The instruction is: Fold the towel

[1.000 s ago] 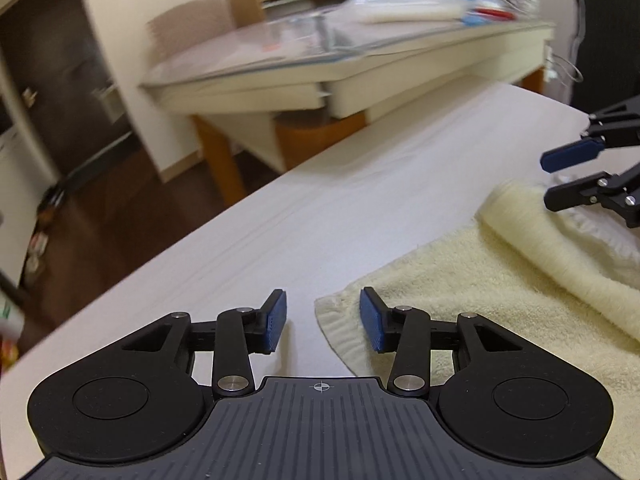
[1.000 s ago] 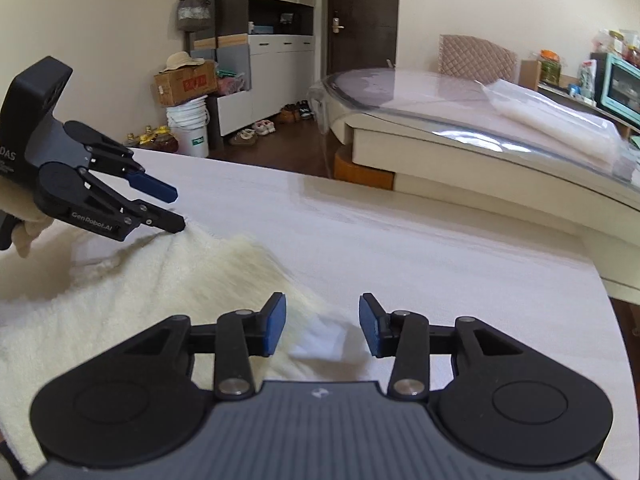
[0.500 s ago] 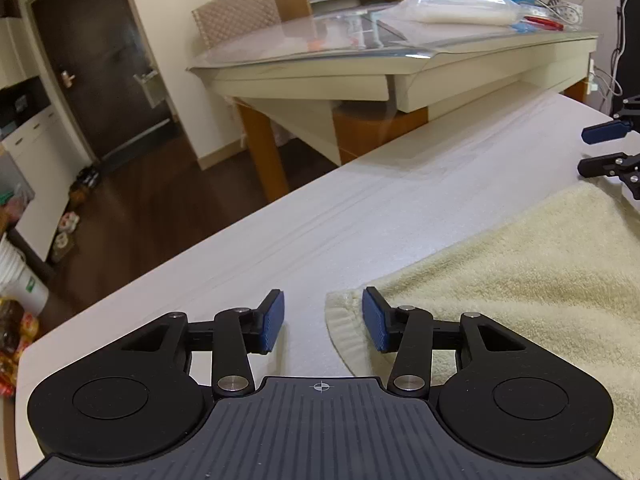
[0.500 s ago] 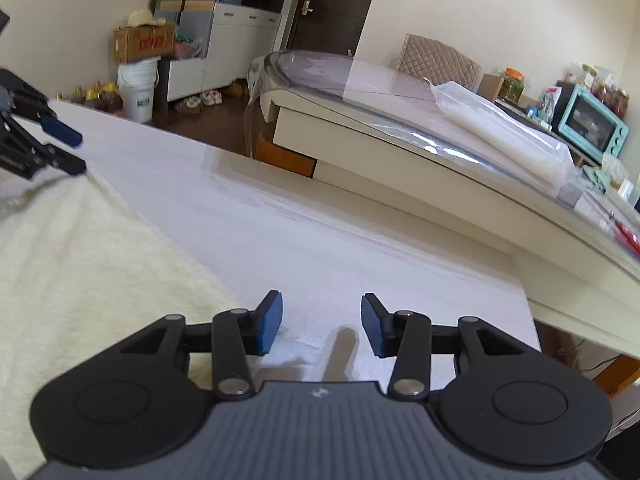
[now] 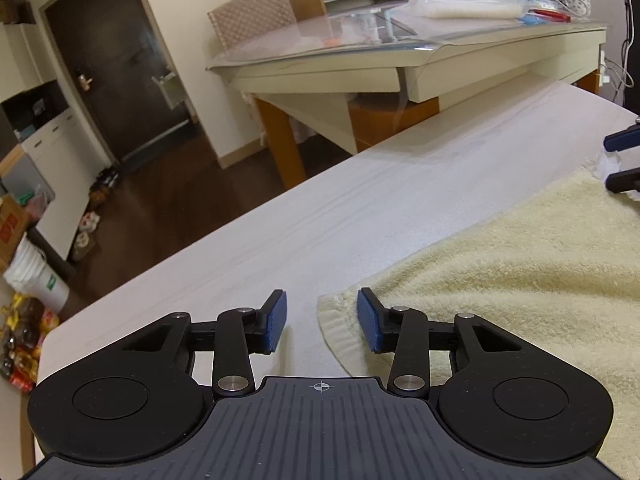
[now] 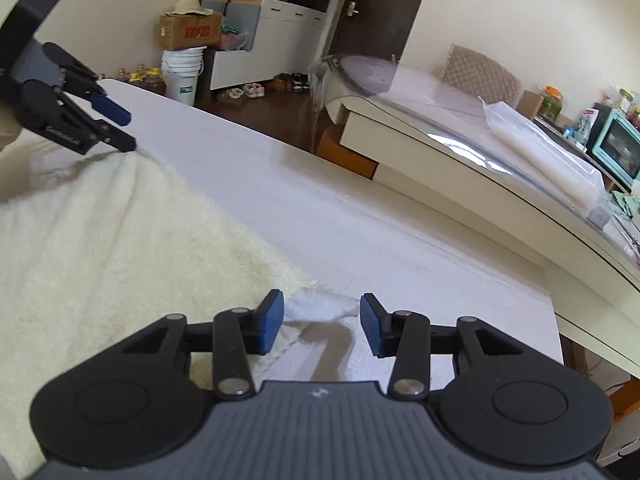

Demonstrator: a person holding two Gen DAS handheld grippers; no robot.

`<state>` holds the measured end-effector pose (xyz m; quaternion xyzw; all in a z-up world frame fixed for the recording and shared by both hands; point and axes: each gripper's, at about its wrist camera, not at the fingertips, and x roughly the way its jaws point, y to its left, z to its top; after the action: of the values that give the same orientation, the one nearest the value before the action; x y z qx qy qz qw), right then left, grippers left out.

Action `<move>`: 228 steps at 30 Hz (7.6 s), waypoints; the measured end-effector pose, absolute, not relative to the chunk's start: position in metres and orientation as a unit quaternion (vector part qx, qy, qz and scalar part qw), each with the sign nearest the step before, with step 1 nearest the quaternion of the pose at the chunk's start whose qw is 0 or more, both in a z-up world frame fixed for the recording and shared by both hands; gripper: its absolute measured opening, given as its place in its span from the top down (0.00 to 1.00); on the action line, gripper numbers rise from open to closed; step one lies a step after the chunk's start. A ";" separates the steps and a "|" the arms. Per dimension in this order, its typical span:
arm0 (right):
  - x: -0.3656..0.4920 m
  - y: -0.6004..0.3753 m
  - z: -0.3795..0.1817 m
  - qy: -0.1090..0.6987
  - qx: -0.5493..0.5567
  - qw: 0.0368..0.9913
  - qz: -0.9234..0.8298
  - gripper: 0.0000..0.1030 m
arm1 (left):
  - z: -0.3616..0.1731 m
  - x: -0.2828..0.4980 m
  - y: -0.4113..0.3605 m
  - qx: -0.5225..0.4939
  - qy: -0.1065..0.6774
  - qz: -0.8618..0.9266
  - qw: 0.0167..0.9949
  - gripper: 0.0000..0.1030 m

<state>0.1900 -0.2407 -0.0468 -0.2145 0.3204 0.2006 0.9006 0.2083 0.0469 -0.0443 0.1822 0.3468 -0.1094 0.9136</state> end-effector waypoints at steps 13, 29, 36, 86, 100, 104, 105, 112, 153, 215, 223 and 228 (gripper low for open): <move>0.222 -0.246 -0.057 0.303 -0.216 0.910 0.183 0.55 | -0.046 0.214 0.050 0.170 0.345 -0.111 0.916 0.54; 0.176 -0.266 -0.023 0.252 -0.179 0.923 0.227 0.56 | -0.019 0.178 0.065 0.135 0.331 -0.111 0.927 0.53; 0.045 -0.276 -0.018 0.196 -0.243 0.896 0.315 0.55 | -0.013 0.118 0.063 0.118 0.338 -0.153 0.921 0.52; -0.007 -0.233 -0.050 0.007 -0.607 0.740 0.291 0.87 | -0.033 0.005 0.056 0.090 0.404 -0.173 0.894 0.50; 0.062 -0.190 -0.034 -0.057 -0.682 0.638 0.351 0.87 | -0.034 -0.008 0.053 -0.008 0.404 -0.057 0.913 0.50; 0.083 -0.175 -0.031 -0.075 -0.691 0.619 0.365 0.87 | -0.033 -0.008 0.052 -0.024 0.407 -0.040 0.912 0.49; 0.088 -0.172 -0.031 -0.077 -0.693 0.615 0.369 0.87 | -0.032 -0.008 0.052 -0.026 0.408 -0.036 0.912 0.49; 0.123 -0.144 -0.034 -0.087 -0.692 0.597 0.398 0.87 | -0.030 -0.009 0.056 -0.055 0.412 -0.016 0.909 0.49; 0.243 -0.013 -0.099 0.023 -0.618 0.584 0.526 0.70 | -0.030 -0.010 0.061 -0.054 0.407 -0.048 0.911 0.48; 0.048 -0.088 -0.027 0.269 -0.028 0.849 0.454 0.83 | 0.005 0.135 0.106 0.145 0.417 -0.280 0.853 0.43; 0.031 -0.099 -0.030 0.270 -0.014 0.832 0.484 0.75 | -0.003 0.168 0.087 0.169 0.415 -0.282 0.848 0.43; 0.021 -0.109 -0.025 0.252 -0.015 0.837 0.485 0.75 | -0.012 0.183 0.080 0.171 0.421 -0.282 0.845 0.43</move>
<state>0.0212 -0.1087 -0.0247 -0.0148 0.2517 0.4853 0.8372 0.1834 0.0800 -0.0119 0.1706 0.4213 -0.2823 0.8448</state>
